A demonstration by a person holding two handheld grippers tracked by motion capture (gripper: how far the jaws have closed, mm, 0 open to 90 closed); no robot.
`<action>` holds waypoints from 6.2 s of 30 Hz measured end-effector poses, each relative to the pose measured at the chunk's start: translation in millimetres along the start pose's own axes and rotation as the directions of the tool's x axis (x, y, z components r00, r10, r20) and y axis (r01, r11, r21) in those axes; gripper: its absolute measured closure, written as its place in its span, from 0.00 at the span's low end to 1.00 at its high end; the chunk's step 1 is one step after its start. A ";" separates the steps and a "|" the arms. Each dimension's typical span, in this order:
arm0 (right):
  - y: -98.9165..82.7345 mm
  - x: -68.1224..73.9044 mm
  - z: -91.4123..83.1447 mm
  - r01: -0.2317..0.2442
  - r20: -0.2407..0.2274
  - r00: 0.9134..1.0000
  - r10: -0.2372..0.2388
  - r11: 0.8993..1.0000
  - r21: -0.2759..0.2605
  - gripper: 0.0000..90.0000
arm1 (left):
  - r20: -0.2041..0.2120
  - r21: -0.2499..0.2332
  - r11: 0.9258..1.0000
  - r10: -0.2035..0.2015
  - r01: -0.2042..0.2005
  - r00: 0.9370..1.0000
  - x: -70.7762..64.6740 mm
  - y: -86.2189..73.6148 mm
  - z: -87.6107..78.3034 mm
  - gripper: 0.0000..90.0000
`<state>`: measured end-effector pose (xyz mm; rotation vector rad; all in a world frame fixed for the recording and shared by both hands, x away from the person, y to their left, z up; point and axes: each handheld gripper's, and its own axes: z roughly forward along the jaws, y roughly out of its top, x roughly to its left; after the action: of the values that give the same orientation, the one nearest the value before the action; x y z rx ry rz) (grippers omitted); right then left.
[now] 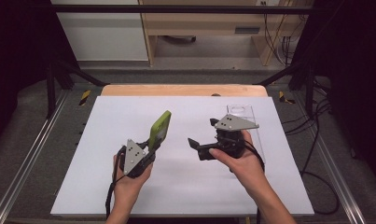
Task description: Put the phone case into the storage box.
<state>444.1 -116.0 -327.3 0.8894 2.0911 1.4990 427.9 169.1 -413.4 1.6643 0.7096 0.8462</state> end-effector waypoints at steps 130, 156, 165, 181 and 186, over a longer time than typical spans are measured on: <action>8.2 -28.8 66.0 -0.169 0.080 0.983 0.163 0.982 0.085 0.18 | 0.147 0.125 0.956 -0.283 0.266 0.948 -2.2 -23.2 -7.6 0.18; 41.9 -136.1 17.0 -0.182 0.377 0.911 0.168 0.983 0.002 0.18 | 0.028 0.073 0.954 -0.295 0.292 0.955 47.3 -65.8 -67.2 0.05; 30.3 -169.5 25.1 -0.117 0.487 0.863 0.135 0.991 -0.068 0.18 | 0.019 0.053 0.957 -0.285 0.284 0.958 45.8 -68.6 -66.7 0.05; 9.8 -191.2 44.4 -0.098 0.535 0.830 0.154 0.986 -0.132 0.18 | 0.006 0.004 0.961 -0.276 0.276 0.961 44.5 -68.9 -68.2 0.04; 6.1 -194.5 45.1 -0.106 0.542 0.825 0.160 0.986 -0.130 0.18 | 0.003 -0.003 0.963 -0.271 0.271 0.963 43.9 -68.8 -68.4 0.04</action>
<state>613.3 -221.2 -342.7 1.2755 1.5469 1.1979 394.3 257.9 -461.6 1.5212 0.9102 0.6495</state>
